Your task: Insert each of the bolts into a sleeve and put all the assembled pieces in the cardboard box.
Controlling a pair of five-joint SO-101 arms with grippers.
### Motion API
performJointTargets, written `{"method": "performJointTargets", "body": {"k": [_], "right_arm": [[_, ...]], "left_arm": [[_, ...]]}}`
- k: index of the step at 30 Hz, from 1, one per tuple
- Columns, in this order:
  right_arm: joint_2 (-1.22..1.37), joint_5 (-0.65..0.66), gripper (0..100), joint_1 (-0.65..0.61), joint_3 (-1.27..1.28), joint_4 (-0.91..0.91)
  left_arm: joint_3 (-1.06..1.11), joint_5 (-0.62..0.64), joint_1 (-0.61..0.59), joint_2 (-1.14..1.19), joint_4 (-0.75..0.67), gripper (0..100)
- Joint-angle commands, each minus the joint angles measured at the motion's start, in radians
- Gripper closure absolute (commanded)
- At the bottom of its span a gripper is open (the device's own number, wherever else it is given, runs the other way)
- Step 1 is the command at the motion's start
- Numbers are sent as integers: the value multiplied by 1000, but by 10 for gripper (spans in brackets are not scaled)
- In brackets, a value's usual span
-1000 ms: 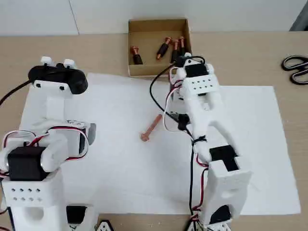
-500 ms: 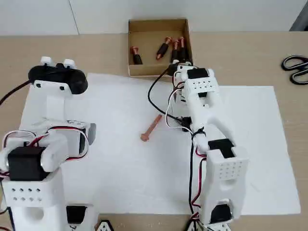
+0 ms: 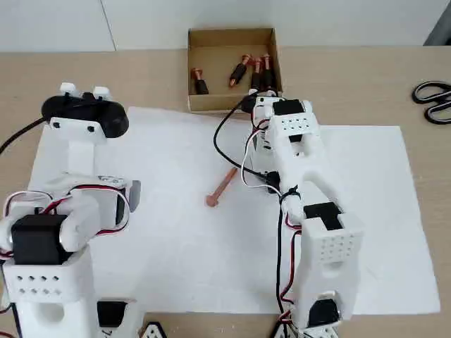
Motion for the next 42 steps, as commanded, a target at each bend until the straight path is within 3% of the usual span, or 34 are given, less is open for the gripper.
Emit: {"method": "performJointTargets", "body": {"k": [1, 20, 27, 39, 42], "right_arm": [[-2, 11, 892, 5, -34, 21], [-8, 9, 886, -10, -34, 82], [-10, 12, 807, -10, -35, 97], [1, 20, 809, -12, -34, 90], [1, 25, 864, -27, -34, 88]], "left_arm": [[-39, 8, 6, -18, 14, 826], [-39, 8, 5, -18, 14, 826], [-39, 8, 5, -18, 14, 826], [-39, 8, 6, -18, 14, 826], [-39, 8, 6, -18, 14, 826]]}}
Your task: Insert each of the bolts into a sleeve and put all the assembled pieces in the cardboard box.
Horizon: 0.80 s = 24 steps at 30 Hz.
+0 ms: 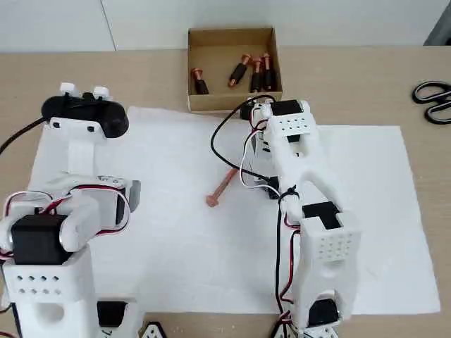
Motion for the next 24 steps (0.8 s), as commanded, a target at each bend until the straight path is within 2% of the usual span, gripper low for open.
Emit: {"method": "performJointTargets", "body": {"k": [1, 5, 10, 14, 24], "right_arm": [[-4, 9, 898, -24, -28, 2], [-4, 11, 991, -35, -28, 1], [-13, 46, 992, -33, -28, 12], [-15, 46, 992, -33, -28, 24], [-15, 46, 992, -31, -32, 48]], "left_arm": [[-39, 8, 6, -18, 14, 826], [-39, 8, 8, -18, 14, 826], [-59, 9, 3, -20, -37, 826], [-246, 64, 3, -20, -84, 826], [-707, 72, 11, -38, -184, 824]]}}
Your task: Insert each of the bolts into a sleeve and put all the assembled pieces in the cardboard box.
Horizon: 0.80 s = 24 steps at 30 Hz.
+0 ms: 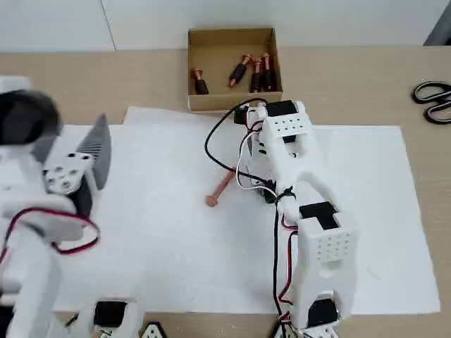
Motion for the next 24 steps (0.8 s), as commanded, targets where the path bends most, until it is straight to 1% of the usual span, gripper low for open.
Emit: {"method": "performJointTargets", "body": {"k": [1, 3, 5, 9, 12, 15, 18, 21, 24], "right_arm": [[-15, 9, 992, -7, -32, 12], [-15, 9, 992, -7, -32, 12], [-15, 9, 992, -8, -32, 12], [-15, 9, 992, -7, -32, 10], [-16, 9, 992, -8, -32, 10], [-24, 9, 992, -16, -34, 8], [-87, 11, 992, -8, -32, 18], [-176, 11, 992, 5, -32, 44], [-262, 11, 992, 16, -32, 64]], "left_arm": [[-194, 2, 2, -37, -18, 824], [-237, 0, 8, -83, -5, 824], [-220, -14, 2, -126, -9, 824], [-206, -21, 8, -196, -87, 824], [-196, -5, 6, -221, -94, 824], [-51, 41, 2, -230, -87, 824], [111, 48, 2, -222, -60, 824], [291, 48, 6, -222, -103, 824], [384, 49, 8, -222, -123, 824]]}}
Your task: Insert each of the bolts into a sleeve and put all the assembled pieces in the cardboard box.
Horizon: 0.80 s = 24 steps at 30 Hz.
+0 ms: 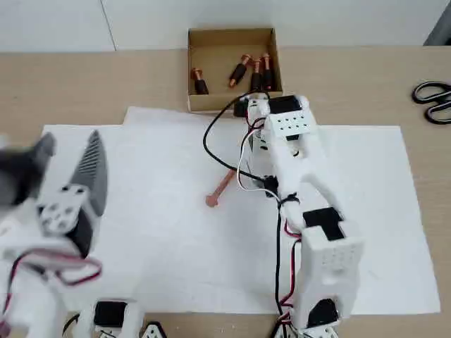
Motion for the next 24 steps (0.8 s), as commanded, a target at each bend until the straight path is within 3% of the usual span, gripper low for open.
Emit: {"method": "performJointTargets", "body": {"k": [1, 5, 10, 16, 24], "right_arm": [[-159, 17, 992, 21, -34, 28], [-272, 60, 992, 27, -34, 28], [-372, 60, 992, 28, -32, 47], [-432, 60, 992, 71, -31, 50], [-498, 60, 992, 246, -29, 62]], "left_arm": [[97, 9, 9, -3, -43, 824], [170, 6, 26, 21, -91, 824], [174, 5, 167, 259, -41, 824], [-42, 0, 258, 585, 3, 824], [-225, -40, 287, 922, -11, 825]]}}
